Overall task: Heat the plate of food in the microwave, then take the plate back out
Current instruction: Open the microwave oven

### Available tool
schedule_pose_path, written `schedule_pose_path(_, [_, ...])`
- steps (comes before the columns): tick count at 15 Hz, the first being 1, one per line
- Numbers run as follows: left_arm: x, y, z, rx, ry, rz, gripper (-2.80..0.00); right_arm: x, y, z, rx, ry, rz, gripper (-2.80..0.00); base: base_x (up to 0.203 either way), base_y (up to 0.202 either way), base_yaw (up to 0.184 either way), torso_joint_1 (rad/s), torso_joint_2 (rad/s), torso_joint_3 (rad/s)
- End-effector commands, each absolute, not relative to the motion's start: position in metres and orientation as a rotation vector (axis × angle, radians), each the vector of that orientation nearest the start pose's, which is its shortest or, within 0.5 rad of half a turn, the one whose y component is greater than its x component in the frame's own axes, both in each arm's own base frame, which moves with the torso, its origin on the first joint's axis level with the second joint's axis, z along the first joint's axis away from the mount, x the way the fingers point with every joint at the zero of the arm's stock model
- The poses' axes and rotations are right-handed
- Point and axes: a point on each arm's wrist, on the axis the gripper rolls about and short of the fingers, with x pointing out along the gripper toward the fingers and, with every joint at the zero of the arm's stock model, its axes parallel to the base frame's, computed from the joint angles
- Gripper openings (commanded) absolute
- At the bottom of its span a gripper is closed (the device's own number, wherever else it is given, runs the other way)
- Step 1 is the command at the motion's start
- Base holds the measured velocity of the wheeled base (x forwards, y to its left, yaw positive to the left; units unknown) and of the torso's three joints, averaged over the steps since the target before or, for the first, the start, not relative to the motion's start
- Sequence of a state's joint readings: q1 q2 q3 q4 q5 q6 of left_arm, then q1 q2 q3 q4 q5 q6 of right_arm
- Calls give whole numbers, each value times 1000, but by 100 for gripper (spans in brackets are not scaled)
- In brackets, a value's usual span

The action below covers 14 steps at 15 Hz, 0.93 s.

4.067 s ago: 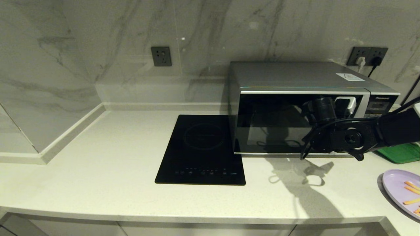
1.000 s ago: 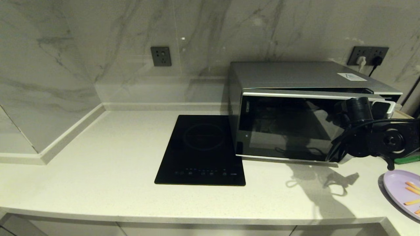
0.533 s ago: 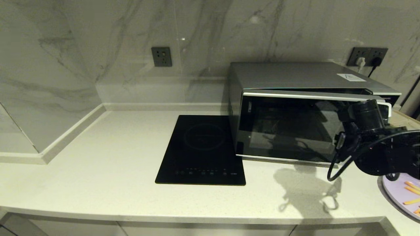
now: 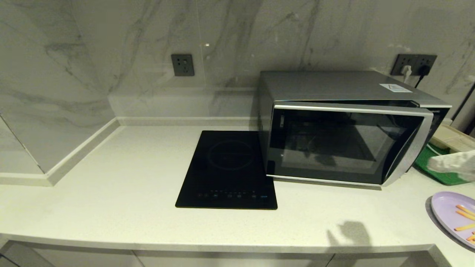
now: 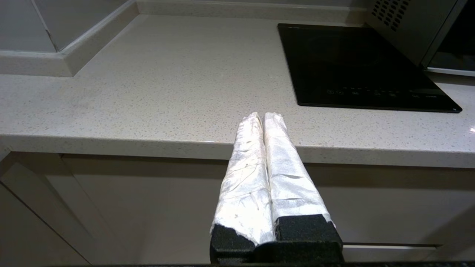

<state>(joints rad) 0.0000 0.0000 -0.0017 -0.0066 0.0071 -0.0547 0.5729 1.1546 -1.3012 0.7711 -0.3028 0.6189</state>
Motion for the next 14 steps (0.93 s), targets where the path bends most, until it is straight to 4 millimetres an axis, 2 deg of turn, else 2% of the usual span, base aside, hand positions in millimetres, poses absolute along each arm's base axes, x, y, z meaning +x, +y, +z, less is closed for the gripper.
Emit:
schedule_pose_path(1, [-23,0,77,-55,-9,7,-280,94,45,340,351,592,61,-280,0,0,0,0,0,0])
schedule_pose_path(5, [-23,0,77,-55,-9,7,-280,152,45,343,292,628,-91,-280,0,0,0,0,0,0])
schedule_pose_path(9, [-23,0,77,-55,-9,7,-280,232,40,344,323,592,-154,-280,0,0,0,0,0,0])
schedule_pose_path(12, [-23,0,77,-55,-9,7,-280,278,30,352,359,540,-180,-280,0,0,0,0,0,0])
schedule_pose_path(14, [-23,0,77,-55,-9,7,-280,300,17,349,384,536,-194,-280,0,0,0,0,0,0])
